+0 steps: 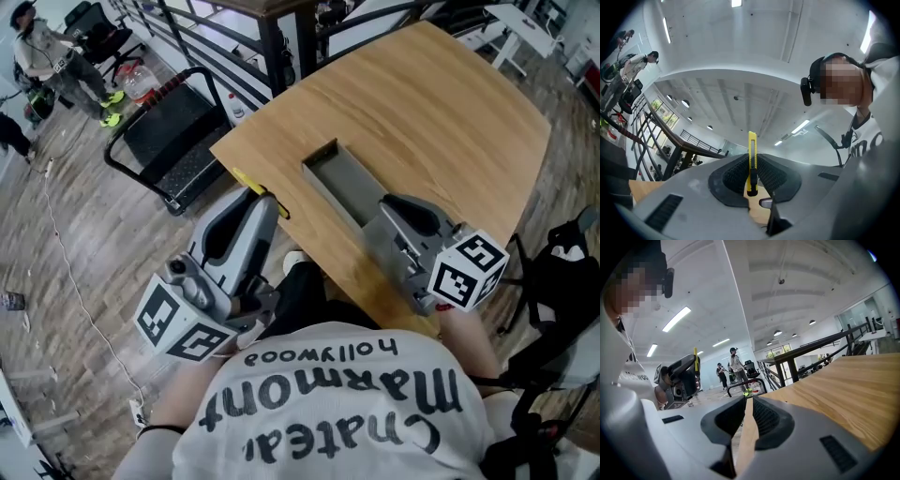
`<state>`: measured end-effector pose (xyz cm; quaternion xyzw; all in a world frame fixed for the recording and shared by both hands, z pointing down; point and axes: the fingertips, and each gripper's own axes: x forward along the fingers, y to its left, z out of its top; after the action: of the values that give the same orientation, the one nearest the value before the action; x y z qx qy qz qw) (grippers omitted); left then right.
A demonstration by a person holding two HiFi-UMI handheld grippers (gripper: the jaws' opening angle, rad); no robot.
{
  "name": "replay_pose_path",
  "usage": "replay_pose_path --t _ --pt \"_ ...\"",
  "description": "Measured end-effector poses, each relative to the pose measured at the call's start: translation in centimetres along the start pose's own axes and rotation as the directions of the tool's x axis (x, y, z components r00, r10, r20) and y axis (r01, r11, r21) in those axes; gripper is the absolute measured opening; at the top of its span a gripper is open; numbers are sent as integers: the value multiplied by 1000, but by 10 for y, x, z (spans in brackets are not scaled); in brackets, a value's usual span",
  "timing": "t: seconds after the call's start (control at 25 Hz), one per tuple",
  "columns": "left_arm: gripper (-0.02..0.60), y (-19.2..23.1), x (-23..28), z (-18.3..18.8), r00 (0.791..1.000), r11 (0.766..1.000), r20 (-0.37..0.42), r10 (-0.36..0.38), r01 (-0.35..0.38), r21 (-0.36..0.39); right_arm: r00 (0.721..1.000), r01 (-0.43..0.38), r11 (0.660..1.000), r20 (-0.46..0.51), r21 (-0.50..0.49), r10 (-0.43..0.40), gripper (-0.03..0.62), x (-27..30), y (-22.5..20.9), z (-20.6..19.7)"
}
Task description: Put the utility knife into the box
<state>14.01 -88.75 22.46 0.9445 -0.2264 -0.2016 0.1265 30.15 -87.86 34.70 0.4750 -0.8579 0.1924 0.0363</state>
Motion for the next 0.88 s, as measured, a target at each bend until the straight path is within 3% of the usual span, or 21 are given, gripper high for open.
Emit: replay_pose_path --t 0.2,0.44,0.76,0.88 --pt "51 9 26 -36 994 994 -74 -76 70 -83 997 74 997 17 7 -75 54 -10 -21 3" --pt "51 32 63 -87 984 984 -134 -115 94 -150 982 191 980 6 49 -191 54 -34 -55 -9" --pt "52 51 94 -136 965 978 -221 -138 98 -185 967 253 961 -19 110 -252 54 -40 -80 -21" --pt "51 60 104 -153 958 981 -247 -142 104 -163 961 277 952 -32 129 -275 54 -39 -90 -27"
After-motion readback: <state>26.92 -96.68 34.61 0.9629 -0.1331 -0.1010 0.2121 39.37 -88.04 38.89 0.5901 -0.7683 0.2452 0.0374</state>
